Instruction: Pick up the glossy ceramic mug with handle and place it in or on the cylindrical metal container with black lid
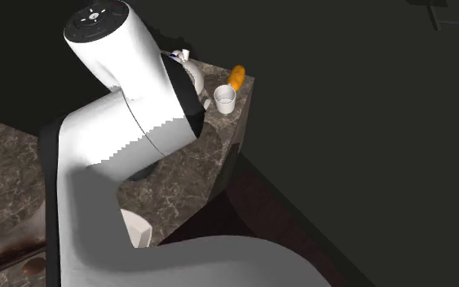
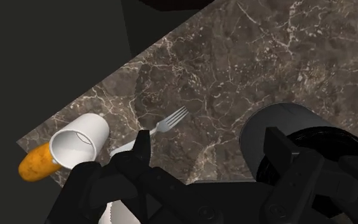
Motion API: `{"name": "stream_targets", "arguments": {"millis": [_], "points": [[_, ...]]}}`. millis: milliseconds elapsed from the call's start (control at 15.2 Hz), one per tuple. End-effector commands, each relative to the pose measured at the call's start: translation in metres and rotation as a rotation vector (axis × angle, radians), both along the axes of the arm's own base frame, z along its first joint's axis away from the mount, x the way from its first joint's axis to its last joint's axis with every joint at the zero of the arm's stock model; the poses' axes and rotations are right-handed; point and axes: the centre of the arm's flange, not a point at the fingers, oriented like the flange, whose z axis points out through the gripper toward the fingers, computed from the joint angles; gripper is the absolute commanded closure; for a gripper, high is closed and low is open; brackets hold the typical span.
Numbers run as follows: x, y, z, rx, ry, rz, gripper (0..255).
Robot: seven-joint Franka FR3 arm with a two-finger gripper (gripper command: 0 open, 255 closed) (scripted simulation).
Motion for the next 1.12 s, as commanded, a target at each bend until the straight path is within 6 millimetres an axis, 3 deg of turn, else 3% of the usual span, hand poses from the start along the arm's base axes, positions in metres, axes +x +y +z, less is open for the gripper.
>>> {"name": "stream_targets", "arguments": {"millis": [0,1056], "points": [[0.009,-0.016,-0.018,-0.004,-0.006,-0.005,0],[0.093,-0.15,-0.152,-0.026,-0.039,-0.048,0]]}}
